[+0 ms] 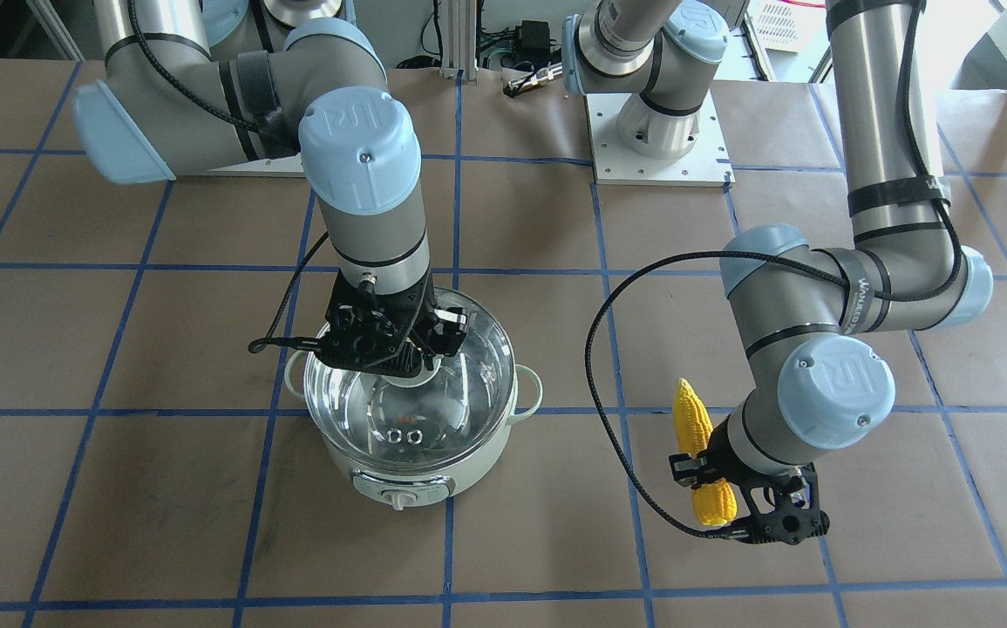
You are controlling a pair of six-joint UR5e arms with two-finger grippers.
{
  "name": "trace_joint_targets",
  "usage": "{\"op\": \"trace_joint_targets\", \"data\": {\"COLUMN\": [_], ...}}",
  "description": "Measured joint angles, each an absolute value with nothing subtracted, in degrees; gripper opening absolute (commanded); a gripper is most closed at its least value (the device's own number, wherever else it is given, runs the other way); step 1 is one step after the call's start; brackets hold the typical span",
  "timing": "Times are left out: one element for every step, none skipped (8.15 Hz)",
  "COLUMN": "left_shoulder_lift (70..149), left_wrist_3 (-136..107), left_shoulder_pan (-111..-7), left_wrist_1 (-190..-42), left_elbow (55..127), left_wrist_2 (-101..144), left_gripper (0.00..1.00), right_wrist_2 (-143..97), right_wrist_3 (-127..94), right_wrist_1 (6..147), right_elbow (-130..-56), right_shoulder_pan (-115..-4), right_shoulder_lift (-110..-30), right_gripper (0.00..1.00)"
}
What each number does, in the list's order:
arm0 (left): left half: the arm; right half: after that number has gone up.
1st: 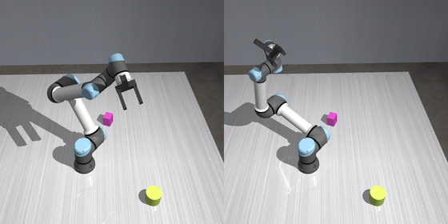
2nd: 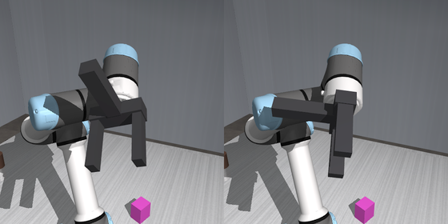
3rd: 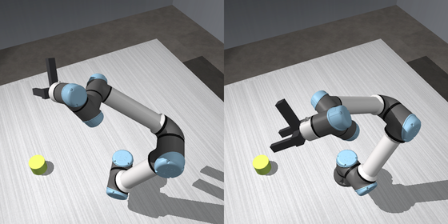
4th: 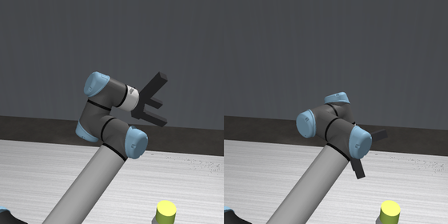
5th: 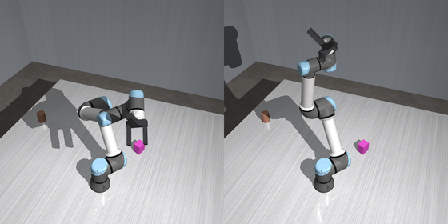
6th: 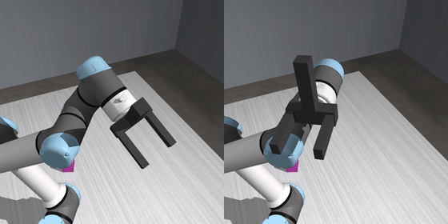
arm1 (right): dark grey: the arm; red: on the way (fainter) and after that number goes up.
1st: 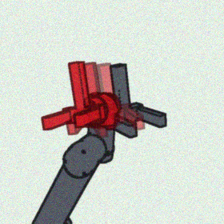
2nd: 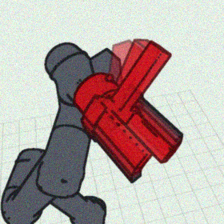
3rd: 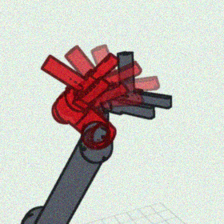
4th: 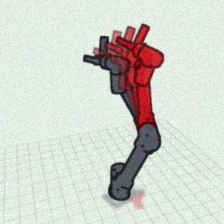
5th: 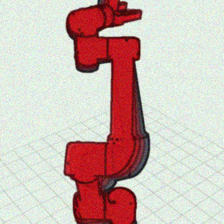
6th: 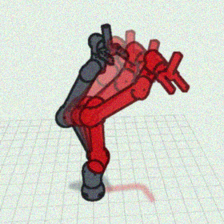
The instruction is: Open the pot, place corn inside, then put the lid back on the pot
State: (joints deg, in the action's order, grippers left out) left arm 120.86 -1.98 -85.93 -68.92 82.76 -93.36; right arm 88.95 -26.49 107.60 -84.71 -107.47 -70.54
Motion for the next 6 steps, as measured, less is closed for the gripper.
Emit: {"op": "trace_joint_targets", "data": {"left_shoulder_lift": [118.4, 116.3, 114.2, 112.2, 110.4, 109.4], "left_wrist_3": [-2.4, -3.2, -4.5, -5.9, -7.4, -9.7], "left_shoulder_pan": [-86.2, -86.5, -87.4, -89.2, -91.8, -94.7], "left_wrist_1": [-73.2, -77.1, -79.6, -80.9, -81.6, -82.3], "left_elbow": [82.8, 82.7, 82.7, 82.7, 82.5, 81.7], "left_wrist_2": [-93.3, -93.2, -92.8, -92.4, -92.1, -91.7], "left_gripper": [0.0, 0.0, 0.0, 0.0, 0.0, 0.0], "right_wrist_2": [89.0, 88.9, 88.6, 88.4, 88.4, 88.3], "right_wrist_3": [-26.2, -25.3, -23.0, -19.9, -14.8, -9.6], "right_wrist_1": [106.6, 103.8, 99.2, 93.6, 88.3, 84.6], "right_elbow": [-84.6, -84.5, -84.3, -84.3, -84.2, -84.2], "right_shoulder_pan": [-107.1, -105.9, -103.4, -99.8, -95.3, -90.9], "right_shoulder_lift": [-73.1, -76.1, -79.7, -83.4, -86.4, -88.2], "right_gripper": [0.0, 0.0, 0.0, 0.0, 0.0, 0.0]}}
